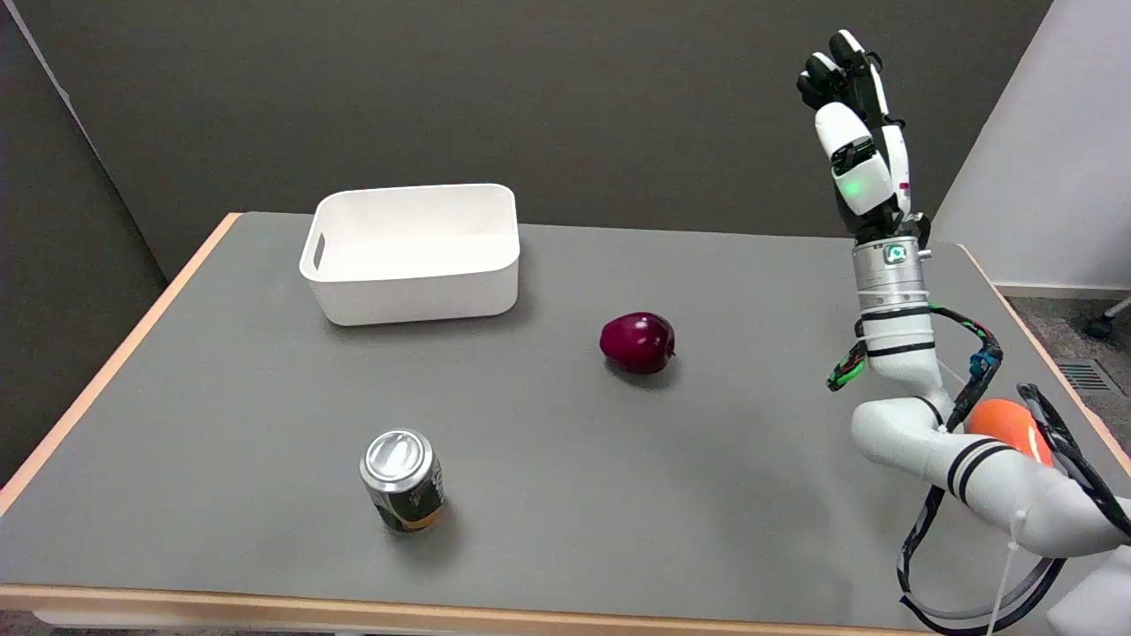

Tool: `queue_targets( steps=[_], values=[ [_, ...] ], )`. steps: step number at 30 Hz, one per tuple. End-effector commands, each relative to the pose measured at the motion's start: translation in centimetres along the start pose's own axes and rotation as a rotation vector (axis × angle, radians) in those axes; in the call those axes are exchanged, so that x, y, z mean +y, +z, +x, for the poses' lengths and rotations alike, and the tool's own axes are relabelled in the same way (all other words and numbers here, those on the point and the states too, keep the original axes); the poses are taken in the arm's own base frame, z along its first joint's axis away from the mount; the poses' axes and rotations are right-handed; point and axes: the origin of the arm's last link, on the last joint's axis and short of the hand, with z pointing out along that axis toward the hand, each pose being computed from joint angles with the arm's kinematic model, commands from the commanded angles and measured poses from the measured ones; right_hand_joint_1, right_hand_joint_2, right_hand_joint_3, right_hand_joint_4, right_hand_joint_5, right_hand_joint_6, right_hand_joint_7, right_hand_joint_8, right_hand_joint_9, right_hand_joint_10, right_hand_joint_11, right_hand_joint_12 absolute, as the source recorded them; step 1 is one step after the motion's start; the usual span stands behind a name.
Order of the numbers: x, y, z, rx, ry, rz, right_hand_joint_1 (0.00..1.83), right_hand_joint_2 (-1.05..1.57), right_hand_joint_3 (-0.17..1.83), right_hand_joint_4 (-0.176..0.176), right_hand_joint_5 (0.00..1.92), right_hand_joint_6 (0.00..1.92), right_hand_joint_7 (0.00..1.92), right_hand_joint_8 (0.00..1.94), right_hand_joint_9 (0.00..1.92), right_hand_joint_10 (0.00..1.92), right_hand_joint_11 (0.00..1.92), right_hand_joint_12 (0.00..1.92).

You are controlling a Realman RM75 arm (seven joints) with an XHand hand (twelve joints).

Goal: Pick up the black can.

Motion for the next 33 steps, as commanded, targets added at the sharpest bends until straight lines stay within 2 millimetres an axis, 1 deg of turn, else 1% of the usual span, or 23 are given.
queue_targets(
  steps=[1, 4, 7, 9, 10, 11, 12, 13, 15, 16, 17, 18, 21, 23, 24, 26, 29, 30, 32, 33],
  values=[
    [-0.2, 0.8, -0.9, -0.053, -0.02, 0.004, 0.32, 0.77, 1.03, 0.057, 0.11, 0.35, 0.28, 0.33, 0.24, 0.65, 0.02, 1.0],
    [-0.6, 1.5, -1.8, -0.112, -0.044, 0.015, 0.32, 0.77, 1.03, 0.057, 0.11, 0.35, 0.28, 0.33, 0.24, 0.65, 0.02, 1.0],
    [-1.6, 3.0, -2.7, -0.207, -0.097, 0.047, 0.33, 0.77, 1.03, 0.057, 0.11, 0.35, 0.28, 0.34, 0.24, 0.65, 0.02, 1.0],
    [-2.9, 4.4, -4.2, -0.325, -0.18, 0.105, 0.35, 0.76, 1.03, 0.061, 0.11, 0.36, 0.29, 0.35, 0.25, 0.66, 0.03, 1.01],
    [-3.3, 4.6, -4.8, -0.358, -0.199, 0.124, 0.36, 0.76, 1.04, 0.066, 0.12, 0.37, 0.3, 0.36, 0.26, 0.66, 0.04, 1.02],
    [-4.2, 5.1, -5.8, -0.419, -0.241, 0.165, 0.37, 0.75, 1.04, 0.068, 0.13, 0.38, 0.3, 0.36, 0.26, 0.67, 0.05, 1.02],
    [-5.0, 5.3, -7.0, -0.483, -0.287, 0.205, 0.38, 0.75, 1.03, 0.069, 0.13, 0.38, 0.3, 0.37, 0.27, 0.67, 0.05, 1.02],
    [-5.4, 5.4, -7.5, -0.511, -0.31, 0.228, 0.4, 0.74, 1.03, 0.075, 0.15, 0.4, 0.32, 0.39, 0.28, 0.69, 0.07, 1.05],
    [-7.3, 6.0, -9.6, -0.604, -0.397, 0.329, 0.45, 0.72, 1.03, 0.089, 0.18, 0.44, 0.36, 0.44, 0.33, 0.73, 0.12, 1.1],
    [-7.8, 6.1, -10.1, -0.625, -0.417, 0.359, 0.46, 0.72, 1.03, 0.093, 0.19, 0.45, 0.36, 0.45, 0.34, 0.74, 0.13, 1.11],
    [-8.9, 6.4, -11.0, -0.649, -0.44, 0.405, 0.48, 0.72, 1.03, 0.096, 0.19, 0.46, 0.37, 0.46, 0.34, 0.75, 0.14, 1.12],
    [-9.7, 6.4, -11.9, -0.68, -0.468, 0.451, 0.51, 0.72, 1.02, 0.099, 0.2, 0.47, 0.37, 0.46, 0.35, 0.76, 0.15, 1.13],
    [-12.2, 6.4, -13.8, -0.721, -0.506, 0.542, 0.54, 0.71, 1.02, 0.102, 0.21, 0.48, 0.38, 0.47, 0.35, 0.76, 0.16, 1.15],
    [-14.5, 6.3, -15.2, -0.736, -0.538, 0.608, 0.55, 0.71, 1.02, 0.103, 0.21, 0.48, 0.38, 0.47, 0.35, 0.76, 0.16, 1.15],
    [-15.1, 6.2, -15.5, -0.739, -0.549, 0.626, 0.56, 0.71, 1.02, 0.103, 0.21, 0.48, 0.38, 0.47, 0.35, 0.76, 0.16, 1.15],
    [-17.0, 6.0, -16.6, -0.745, -0.574, 0.673, 0.57, 0.71, 1.02, 0.104, 0.21, 0.48, 0.37, 0.47, 0.35, 0.76, 0.16, 1.15],
    [-18.8, 5.2, -18.1, -0.76, -0.61, 0.708, 0.59, 0.7, 1.03, 0.106, 0.2, 0.47, 0.36, 0.45, 0.34, 0.75, 0.16, 1.15],
    [-18.8, 5.1, -18.3, -0.767, -0.624, 0.705, 0.6, 0.7, 1.03, 0.107, 0.2, 0.47, 0.36, 0.45, 0.34, 0.74, 0.16, 1.15],
    [-19.7, 4.2, -19.1, -0.782, -0.691, 0.73, 0.62, 0.7, 1.03, 0.108, 0.19, 0.47, 0.35, 0.45, 0.34, 0.74, 0.16, 1.16],
    [-19.9, 3.9, -19.3, -0.786, -0.704, 0.734, 0.63, 0.69, 1.03, 0.109, 0.19, 0.47, 0.35, 0.45, 0.34, 0.74, 0.17, 1.16]
  ],
)
